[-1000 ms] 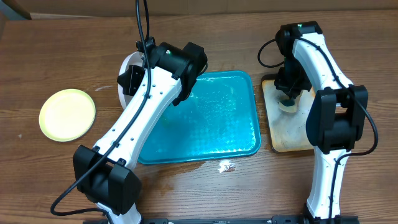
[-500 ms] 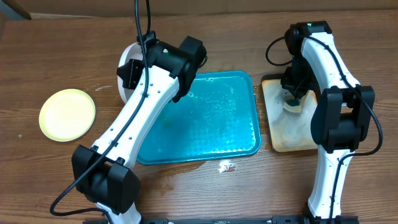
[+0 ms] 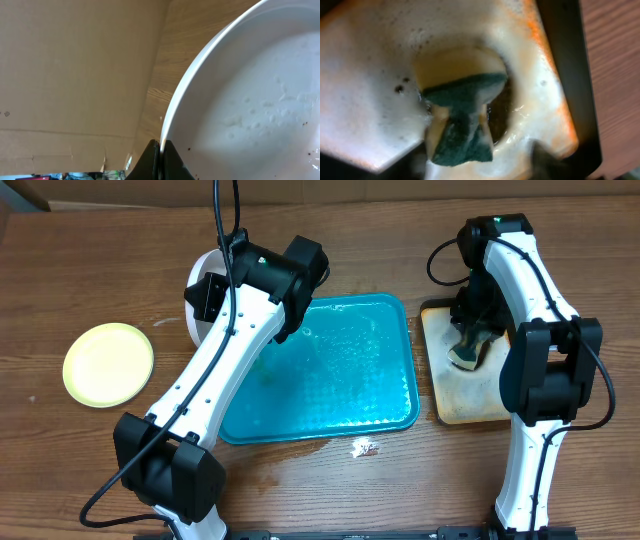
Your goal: Clean dirty plates on tray and stack at the side
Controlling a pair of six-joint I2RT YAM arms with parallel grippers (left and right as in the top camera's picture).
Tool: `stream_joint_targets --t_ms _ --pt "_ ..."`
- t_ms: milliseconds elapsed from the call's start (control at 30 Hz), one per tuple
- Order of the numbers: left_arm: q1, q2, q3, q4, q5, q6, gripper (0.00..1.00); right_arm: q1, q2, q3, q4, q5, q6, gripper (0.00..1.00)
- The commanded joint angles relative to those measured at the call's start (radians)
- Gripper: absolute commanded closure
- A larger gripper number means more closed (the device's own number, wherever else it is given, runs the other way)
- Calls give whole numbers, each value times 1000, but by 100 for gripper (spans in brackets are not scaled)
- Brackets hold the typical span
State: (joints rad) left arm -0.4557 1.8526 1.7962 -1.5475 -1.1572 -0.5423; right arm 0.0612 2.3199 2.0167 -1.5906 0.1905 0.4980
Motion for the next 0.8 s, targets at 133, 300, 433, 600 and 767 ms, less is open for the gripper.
stream_joint_targets --t_ms 133,300,433,600,767 --pt "5 11 27 6 -37 11 96 0 -1 -3 0 -11 -2 0" --pt "5 11 27 8 -36 12 96 0 -1 -3 0 -12 -5 0" --pt "5 11 27 7 -36 12 96 0 -1 -3 0 -12 -5 0" --pt "4 11 27 6 -36 12 96 0 -1 -3 1 -12 -4 0" --pt "5 11 27 8 -29 11 96 0 -1 -3 3 -12 -5 0"
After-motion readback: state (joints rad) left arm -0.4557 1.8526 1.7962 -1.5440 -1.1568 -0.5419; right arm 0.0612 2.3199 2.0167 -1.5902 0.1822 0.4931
